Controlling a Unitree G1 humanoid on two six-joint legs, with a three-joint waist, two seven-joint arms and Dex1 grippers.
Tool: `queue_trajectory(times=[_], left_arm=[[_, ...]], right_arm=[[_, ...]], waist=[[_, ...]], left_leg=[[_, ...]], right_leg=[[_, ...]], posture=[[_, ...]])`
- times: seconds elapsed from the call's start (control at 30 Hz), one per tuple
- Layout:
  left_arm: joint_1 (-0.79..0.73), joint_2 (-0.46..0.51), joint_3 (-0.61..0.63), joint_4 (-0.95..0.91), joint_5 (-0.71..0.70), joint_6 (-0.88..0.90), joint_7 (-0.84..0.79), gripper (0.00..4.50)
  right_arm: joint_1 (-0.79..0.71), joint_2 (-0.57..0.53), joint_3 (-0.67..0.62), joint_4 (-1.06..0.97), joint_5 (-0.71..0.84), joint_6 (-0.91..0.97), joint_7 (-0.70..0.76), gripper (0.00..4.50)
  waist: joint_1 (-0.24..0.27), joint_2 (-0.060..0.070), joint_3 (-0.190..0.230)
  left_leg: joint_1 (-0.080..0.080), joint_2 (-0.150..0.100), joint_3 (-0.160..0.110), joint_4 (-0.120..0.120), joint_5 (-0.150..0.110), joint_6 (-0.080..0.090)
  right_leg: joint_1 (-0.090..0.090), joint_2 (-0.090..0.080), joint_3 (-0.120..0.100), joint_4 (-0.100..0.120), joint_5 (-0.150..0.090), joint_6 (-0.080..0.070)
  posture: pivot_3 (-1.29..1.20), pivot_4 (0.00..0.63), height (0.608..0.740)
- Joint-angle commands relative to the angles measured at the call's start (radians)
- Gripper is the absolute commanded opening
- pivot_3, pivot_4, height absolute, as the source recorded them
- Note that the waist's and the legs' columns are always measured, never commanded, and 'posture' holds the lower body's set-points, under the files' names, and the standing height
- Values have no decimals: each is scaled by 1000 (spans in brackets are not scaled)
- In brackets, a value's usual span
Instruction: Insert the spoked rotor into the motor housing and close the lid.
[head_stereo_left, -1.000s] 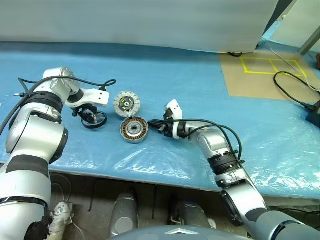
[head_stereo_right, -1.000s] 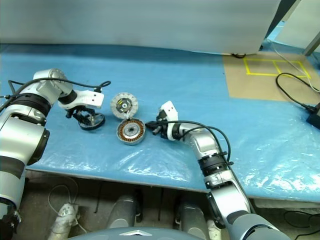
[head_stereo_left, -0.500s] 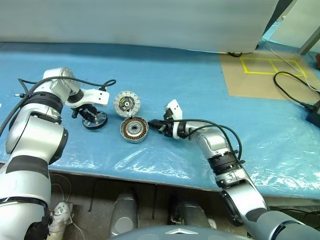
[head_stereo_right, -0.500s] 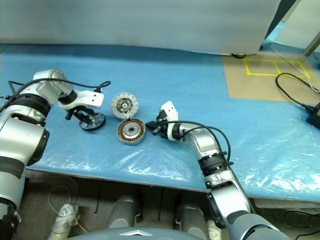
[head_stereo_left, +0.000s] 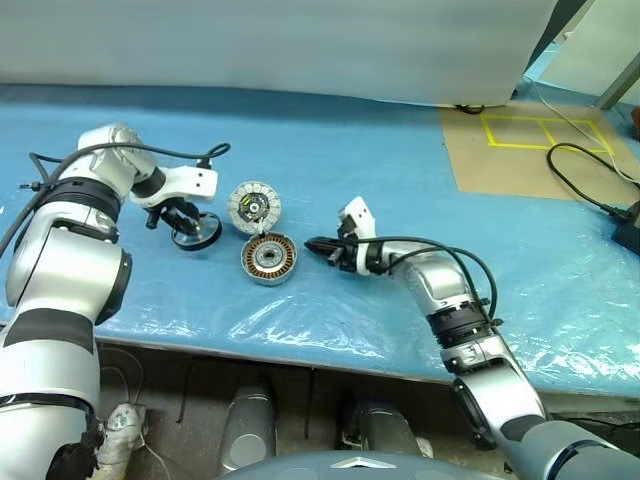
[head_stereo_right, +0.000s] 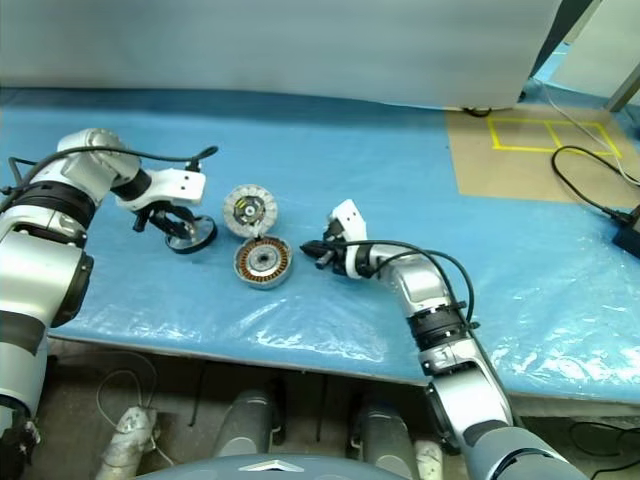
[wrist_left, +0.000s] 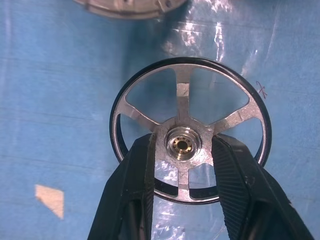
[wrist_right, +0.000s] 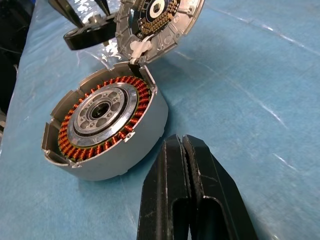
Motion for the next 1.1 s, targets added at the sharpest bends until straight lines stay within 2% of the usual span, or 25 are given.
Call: queue_trajectory(times=[0.03,0.2,0.3,0.5,0.67,0.97,1.1], left_arm=[[-50,30,68,-46,-71,0,-29,1350],[-2,70,152,-146,-182,17,-104,1350],[76,87,225,-289,-278,89,-114,1350],[419,102,390,-804,-491,394,-22,1350],[641,134,450,-1131,-598,602,49,1350],[830,33,492,-1382,-719,745,285,1350],[934,40,461,-1426,-731,751,307,1350]], right_arm=[[-23,-15,-47,-57,40,-12,9,0],[-25,-22,-82,-74,56,-6,-12,0],[-11,-23,-102,-114,71,-2,-25,0],[26,-40,-94,-219,97,25,-25,0],[18,-57,-92,-208,99,29,-21,0],[19,-35,-88,-199,97,18,-45,0],[33,-46,-85,-205,93,17,-46,0]], waist=[[0,0,0],[-1,0,0],[-1,1,0],[-4,2,1],[-3,2,1],[-5,3,1],[-11,3,1]], left_leg=[[0,0,0,0,0,0],[0,0,0,0,0,0],[0,0,1,0,0,0],[0,1,2,-1,0,0],[-1,1,2,1,0,-1],[1,0,2,2,0,-1],[1,1,1,2,0,0]], right_leg=[[0,0,0,0,0,0],[0,0,0,0,0,0],[-1,0,0,1,-1,-1],[-3,0,0,3,-2,-3],[-4,0,0,6,-5,-8],[-2,0,1,6,-5,-8],[-2,1,1,6,-5,-8]], posture=[[0,150,740],[0,150,740],[0,150,740],[0,150,740],[0,150,740],[0,150,740],[0,150,740]])
